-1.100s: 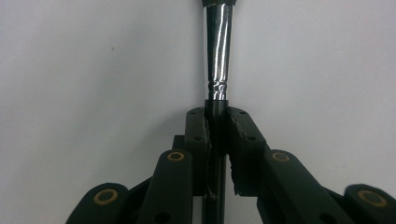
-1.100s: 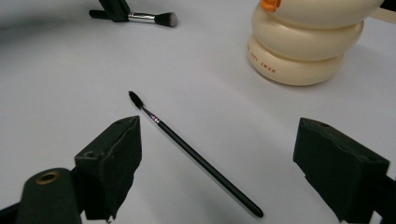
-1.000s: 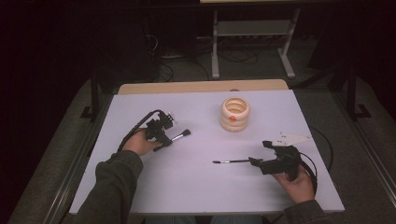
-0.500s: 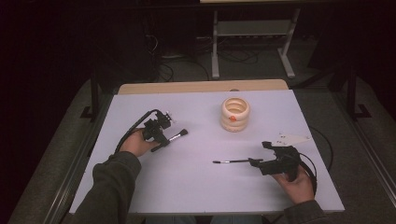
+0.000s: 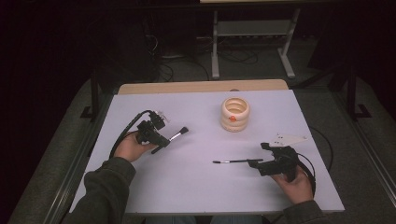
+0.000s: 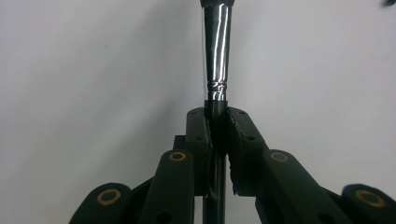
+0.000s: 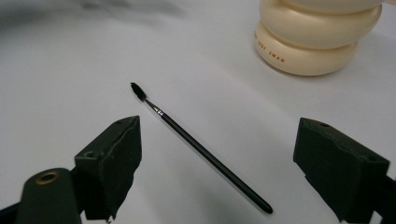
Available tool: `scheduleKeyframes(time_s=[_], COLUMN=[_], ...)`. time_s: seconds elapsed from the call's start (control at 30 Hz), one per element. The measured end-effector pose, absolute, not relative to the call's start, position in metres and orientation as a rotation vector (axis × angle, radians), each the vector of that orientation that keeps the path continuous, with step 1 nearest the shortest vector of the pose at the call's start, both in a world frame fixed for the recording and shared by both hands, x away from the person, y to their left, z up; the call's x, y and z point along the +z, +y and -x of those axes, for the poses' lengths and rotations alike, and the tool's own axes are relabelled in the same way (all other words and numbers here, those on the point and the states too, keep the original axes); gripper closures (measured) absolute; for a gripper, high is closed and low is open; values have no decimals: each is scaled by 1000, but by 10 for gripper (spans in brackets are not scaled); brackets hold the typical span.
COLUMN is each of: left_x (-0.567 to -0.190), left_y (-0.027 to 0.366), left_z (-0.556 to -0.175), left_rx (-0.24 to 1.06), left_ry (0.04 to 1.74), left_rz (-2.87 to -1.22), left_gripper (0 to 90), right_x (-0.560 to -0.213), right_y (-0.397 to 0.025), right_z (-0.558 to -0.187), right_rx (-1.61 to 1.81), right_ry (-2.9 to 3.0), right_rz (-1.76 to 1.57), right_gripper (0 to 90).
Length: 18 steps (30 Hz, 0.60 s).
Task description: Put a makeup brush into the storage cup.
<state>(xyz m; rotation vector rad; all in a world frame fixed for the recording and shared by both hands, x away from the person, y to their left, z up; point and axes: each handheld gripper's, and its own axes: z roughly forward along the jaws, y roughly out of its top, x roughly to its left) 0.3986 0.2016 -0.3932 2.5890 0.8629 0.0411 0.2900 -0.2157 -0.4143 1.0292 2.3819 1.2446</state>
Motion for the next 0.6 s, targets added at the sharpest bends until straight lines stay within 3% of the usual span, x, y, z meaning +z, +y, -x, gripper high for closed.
scheduleKeyframes(time_s=[0.6], left_x=[-382], left_y=[213], left_z=[-364], left_rx=[22], left_ry=[797], left_rz=[-2423], left_gripper=[797], right_x=[-402], right_y=[-207], right_z=[-290], right_rx=[1306], right_ry=[2406], right_rz=[-998], right_gripper=[139])
